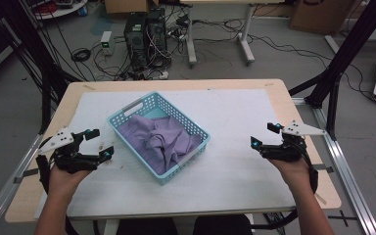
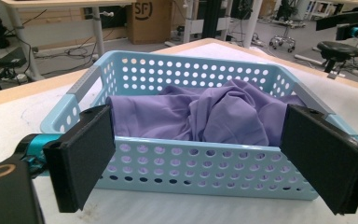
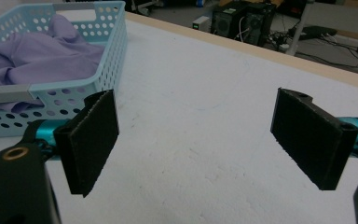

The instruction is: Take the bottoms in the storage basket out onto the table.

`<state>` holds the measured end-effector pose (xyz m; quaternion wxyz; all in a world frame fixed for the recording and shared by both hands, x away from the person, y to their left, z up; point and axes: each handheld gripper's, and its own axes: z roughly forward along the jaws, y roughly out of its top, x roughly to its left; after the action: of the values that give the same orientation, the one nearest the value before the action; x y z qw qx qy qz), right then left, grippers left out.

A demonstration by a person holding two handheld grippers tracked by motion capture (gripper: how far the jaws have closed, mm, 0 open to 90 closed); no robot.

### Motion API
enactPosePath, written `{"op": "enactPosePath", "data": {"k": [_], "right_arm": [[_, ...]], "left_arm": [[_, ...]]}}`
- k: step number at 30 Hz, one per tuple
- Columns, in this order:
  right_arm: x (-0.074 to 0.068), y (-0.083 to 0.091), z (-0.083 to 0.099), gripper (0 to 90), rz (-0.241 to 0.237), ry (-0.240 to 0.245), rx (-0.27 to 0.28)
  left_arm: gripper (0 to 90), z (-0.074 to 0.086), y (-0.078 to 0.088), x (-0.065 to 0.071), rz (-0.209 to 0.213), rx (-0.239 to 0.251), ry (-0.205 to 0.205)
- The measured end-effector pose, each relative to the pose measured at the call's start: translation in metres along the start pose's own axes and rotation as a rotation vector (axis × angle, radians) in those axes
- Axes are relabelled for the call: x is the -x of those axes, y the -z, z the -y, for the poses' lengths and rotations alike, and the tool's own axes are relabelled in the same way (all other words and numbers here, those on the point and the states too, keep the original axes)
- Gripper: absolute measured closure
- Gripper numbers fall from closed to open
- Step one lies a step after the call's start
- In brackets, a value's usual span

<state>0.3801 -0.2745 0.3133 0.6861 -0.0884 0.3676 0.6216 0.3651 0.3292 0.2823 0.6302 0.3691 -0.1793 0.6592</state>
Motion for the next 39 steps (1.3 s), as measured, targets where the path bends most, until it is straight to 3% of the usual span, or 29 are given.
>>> {"op": "enactPosePath", "data": {"k": [7,22,25,28,34,39], "right_arm": [[0.001,0.0,0.003,15.4,-0.016,-0.007,0.001],[0.001,0.001,0.004,15.4,0.001,-0.009,-0.002],[0.001,0.0,0.005,15.4,0.007,-0.009,-0.005],[-0.001,0.0,0.01,15.5,0.006,-0.021,-0.017],[-0.002,-0.004,0.013,15.4,0.001,-0.018,-0.038],[-0.001,-0.001,0.013,15.4,0.001,-0.018,-0.029]], "left_arm": [[10.4,0.003,-0.002,-0.002,-0.007,-0.024,0.02],[10.3,0.001,-0.003,0.0,0.005,-0.021,0.011],[10.1,-0.001,-0.002,0.001,-0.009,-0.02,0.013],[10.1,-0.007,-0.003,0.003,-0.008,-0.028,-0.005],[10.1,-0.022,-0.017,0.008,0.017,-0.054,-0.043],[10.1,-0.038,-0.039,0.011,0.043,-0.064,-0.06]]}}
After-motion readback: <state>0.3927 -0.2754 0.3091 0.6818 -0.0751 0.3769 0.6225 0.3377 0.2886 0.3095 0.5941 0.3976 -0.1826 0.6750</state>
